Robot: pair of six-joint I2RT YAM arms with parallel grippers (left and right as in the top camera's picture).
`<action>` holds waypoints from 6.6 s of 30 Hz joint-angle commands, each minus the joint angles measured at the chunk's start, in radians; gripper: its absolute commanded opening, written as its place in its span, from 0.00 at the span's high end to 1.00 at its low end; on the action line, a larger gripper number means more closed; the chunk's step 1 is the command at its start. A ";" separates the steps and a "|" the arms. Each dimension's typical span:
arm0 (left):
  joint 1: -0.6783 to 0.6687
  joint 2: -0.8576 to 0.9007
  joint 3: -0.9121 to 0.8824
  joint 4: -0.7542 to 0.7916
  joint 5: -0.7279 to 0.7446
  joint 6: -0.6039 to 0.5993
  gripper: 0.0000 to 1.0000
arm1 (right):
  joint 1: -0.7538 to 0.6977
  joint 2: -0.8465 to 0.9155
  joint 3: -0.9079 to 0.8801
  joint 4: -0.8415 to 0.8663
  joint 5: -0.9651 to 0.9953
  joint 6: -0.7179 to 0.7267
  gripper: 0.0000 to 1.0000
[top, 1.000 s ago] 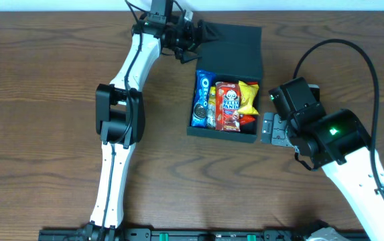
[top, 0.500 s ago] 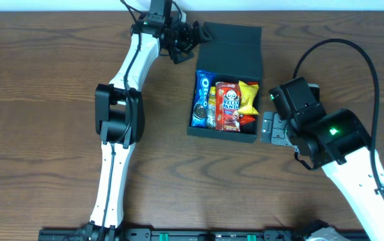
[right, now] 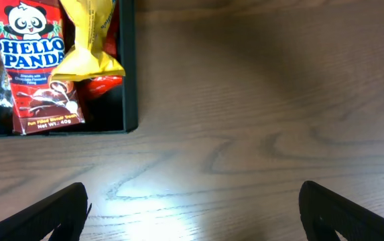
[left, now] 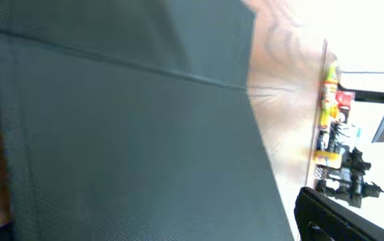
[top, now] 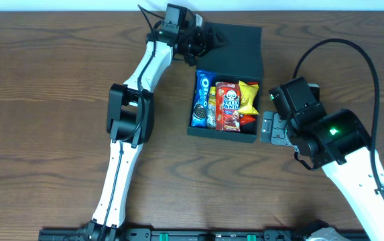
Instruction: Pack container
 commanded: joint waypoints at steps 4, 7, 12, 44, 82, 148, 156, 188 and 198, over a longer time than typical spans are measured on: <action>0.000 0.019 0.024 0.092 0.159 -0.003 0.04 | -0.004 -0.001 0.000 0.005 0.018 0.009 0.01; 0.000 0.019 0.024 0.163 0.249 -0.003 0.04 | -0.004 -0.001 0.000 0.005 0.018 0.009 0.01; 0.003 0.019 0.024 0.255 0.351 -0.030 0.04 | -0.004 -0.001 0.000 0.007 0.018 0.009 0.01; 0.023 -0.123 0.026 0.627 0.734 -0.163 0.04 | -0.004 -0.001 0.000 0.026 0.034 0.009 0.01; -0.063 -0.431 0.026 -0.818 -0.091 0.910 0.04 | -0.005 -0.001 0.000 0.089 0.134 -0.022 0.01; -0.148 -1.073 -1.055 -0.809 -0.718 0.568 0.04 | 0.188 0.271 -0.246 0.473 0.059 0.077 0.01; -0.150 -1.073 -1.055 -0.818 -0.718 0.569 0.04 | 0.121 0.259 -0.246 0.491 -0.056 0.076 0.01; -0.378 -1.073 -1.056 -0.748 -0.726 0.475 0.04 | -0.016 0.304 -0.250 0.550 0.041 0.016 0.01; -0.379 -1.073 -1.090 -0.660 -0.726 0.460 0.04 | -0.029 0.317 -0.254 0.565 0.014 0.016 0.01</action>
